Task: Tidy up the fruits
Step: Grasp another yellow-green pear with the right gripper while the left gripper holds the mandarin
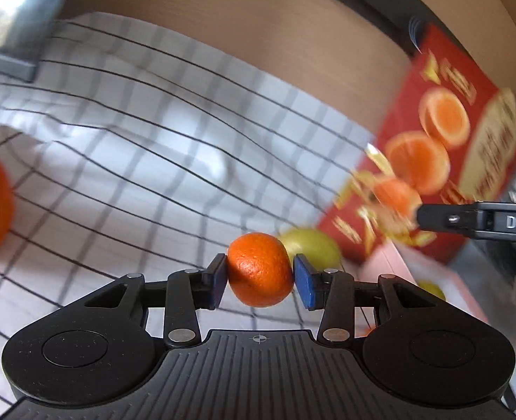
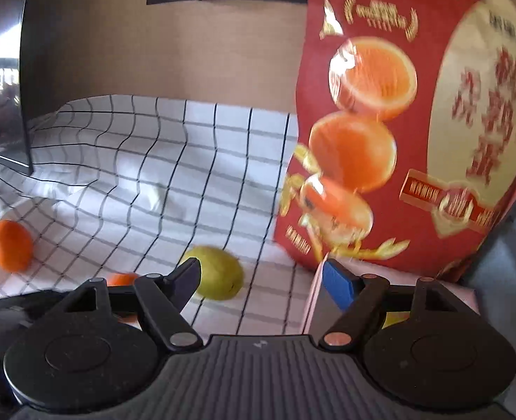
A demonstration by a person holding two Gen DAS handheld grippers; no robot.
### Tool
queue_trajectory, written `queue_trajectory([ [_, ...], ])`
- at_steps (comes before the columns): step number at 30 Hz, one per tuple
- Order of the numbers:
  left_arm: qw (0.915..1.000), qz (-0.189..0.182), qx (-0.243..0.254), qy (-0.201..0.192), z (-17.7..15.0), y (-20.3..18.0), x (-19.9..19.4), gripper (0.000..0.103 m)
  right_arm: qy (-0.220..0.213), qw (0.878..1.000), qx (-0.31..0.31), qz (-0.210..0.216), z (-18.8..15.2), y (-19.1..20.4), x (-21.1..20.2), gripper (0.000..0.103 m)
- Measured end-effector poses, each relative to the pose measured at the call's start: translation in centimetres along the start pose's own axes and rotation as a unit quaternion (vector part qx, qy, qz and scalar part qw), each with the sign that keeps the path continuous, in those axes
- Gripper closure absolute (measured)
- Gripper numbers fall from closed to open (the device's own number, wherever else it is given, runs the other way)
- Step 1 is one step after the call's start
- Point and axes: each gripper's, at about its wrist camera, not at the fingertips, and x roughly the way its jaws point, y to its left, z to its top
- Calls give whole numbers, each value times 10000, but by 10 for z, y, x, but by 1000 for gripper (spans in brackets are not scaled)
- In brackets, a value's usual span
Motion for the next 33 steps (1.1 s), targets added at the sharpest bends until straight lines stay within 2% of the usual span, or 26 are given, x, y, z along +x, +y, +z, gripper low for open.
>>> queue_trajectory([
  [3, 9996, 98, -185, -168, 5, 10, -4, 57, -550, 9980, -139, -295, 9, 10, -13, 26],
  [6, 9989, 237, -227, -322, 7, 14, -9, 57, -1345, 9907, -127, -164, 16, 18, -40, 26],
  [8, 9984, 328, -254, -386, 7, 18, -10, 57, -1712, 9849, -252, -31, 20, 26, -51, 20],
  [9, 9982, 368, -271, -392, 7, 21, -11, 57, -1737, 9842, -342, 41, 21, 31, -51, 13],
  [10, 9980, 401, -297, -392, 6, 24, -11, 57, -1632, 9856, -425, 117, 22, 39, -46, 12],
  [12, 9976, 426, -363, -397, 5, 29, -11, 57, -1148, 9922, -385, 284, 21, 56, -24, 12],
  [16, 9969, 422, -500, -426, 5, 37, -14, 57, -35, 9983, 144, 561, 10, 59, 37, 13],
  [20, 9964, 396, -632, -405, 5, 42, -15, 57, 417, 9980, 123, 455, 0, 70, 65, 13],
  [22, 9962, 393, -698, -349, 6, 44, -13, 57, 717, 9936, 398, 773, -2, 67, 68, 13],
  [24, 9962, 379, -715, -324, 6, 43, -11, 57, 1029, 9821, 813, 1352, -5, 58, 63, 14],
  [27, 9970, 429, -586, -281, 4, 40, -8, 57, 1053, 9572, 1393, 2308, -5, 42, 31, 14],
  [28, 9972, 449, -548, -249, 3, 39, -6, 57, 986, 9529, 1456, 2473, -3, 39, 19, 14],
  [31, 9973, 485, -535, -164, 0, 41, -2, 57, 627, 9526, 1443, 2605, 10, 36, -22, 14],
  [33, 9969, 512, -579, -161, 0, 44, -2, 57, 588, 9433, 1592, 2853, 20, 32, -37, 14],
])
